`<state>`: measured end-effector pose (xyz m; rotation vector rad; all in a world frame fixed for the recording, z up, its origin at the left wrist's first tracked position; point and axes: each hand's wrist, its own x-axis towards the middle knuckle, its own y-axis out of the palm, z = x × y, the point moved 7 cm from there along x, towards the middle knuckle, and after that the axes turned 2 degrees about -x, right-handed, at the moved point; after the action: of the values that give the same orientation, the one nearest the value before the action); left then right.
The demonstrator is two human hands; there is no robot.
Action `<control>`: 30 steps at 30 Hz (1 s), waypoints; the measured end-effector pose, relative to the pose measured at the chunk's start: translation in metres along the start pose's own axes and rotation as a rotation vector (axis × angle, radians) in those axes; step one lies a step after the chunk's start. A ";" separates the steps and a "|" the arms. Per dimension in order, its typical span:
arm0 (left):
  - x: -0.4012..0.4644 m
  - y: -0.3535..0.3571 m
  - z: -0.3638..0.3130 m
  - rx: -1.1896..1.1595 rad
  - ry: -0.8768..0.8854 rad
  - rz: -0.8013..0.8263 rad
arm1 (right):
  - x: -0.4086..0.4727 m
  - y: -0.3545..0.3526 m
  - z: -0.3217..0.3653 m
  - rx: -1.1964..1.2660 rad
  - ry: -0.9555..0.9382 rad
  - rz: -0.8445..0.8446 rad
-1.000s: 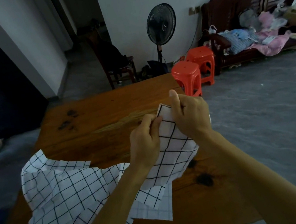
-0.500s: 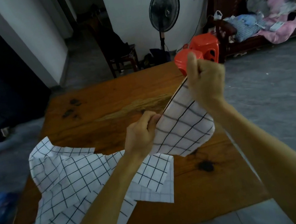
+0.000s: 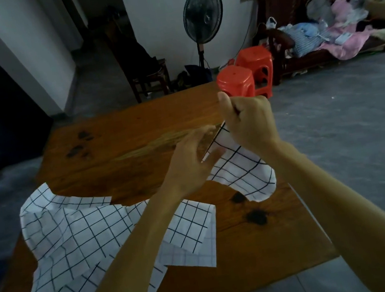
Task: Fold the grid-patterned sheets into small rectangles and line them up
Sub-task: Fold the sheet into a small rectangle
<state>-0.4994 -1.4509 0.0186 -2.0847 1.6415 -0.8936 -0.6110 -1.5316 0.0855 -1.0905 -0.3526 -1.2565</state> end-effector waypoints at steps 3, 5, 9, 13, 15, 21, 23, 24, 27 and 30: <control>0.001 0.007 0.002 -0.003 0.005 0.096 | 0.000 -0.005 -0.004 0.058 0.037 -0.020; -0.001 0.007 0.007 0.039 -0.011 0.103 | 0.000 -0.008 -0.007 0.054 0.055 -0.041; -0.002 0.005 0.010 0.019 -0.065 0.124 | -0.003 -0.011 -0.012 0.049 0.093 -0.083; -0.002 0.004 0.014 0.002 -0.075 0.119 | -0.003 -0.014 -0.015 0.073 0.144 -0.111; -0.002 0.000 0.014 0.028 -0.044 0.046 | -0.003 -0.012 -0.012 0.101 0.145 -0.089; 0.004 -0.020 0.019 0.062 -0.081 -0.256 | -0.020 0.018 -0.004 0.351 0.265 0.462; 0.004 -0.027 0.022 0.064 -0.113 -0.312 | -0.040 0.033 -0.005 0.381 0.435 0.815; 0.004 -0.030 0.022 0.072 -0.114 -0.323 | -0.048 0.037 -0.007 0.347 0.488 0.924; 0.006 -0.035 0.018 0.108 -0.061 -0.293 | -0.048 0.037 -0.017 0.130 0.445 0.832; 0.005 -0.040 0.014 0.076 -0.005 -0.261 | -0.040 0.032 -0.030 0.039 0.329 0.563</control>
<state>-0.4599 -1.4466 0.0339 -2.2795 1.3302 -1.0128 -0.6066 -1.5349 0.0263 -0.8475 0.1740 -0.8931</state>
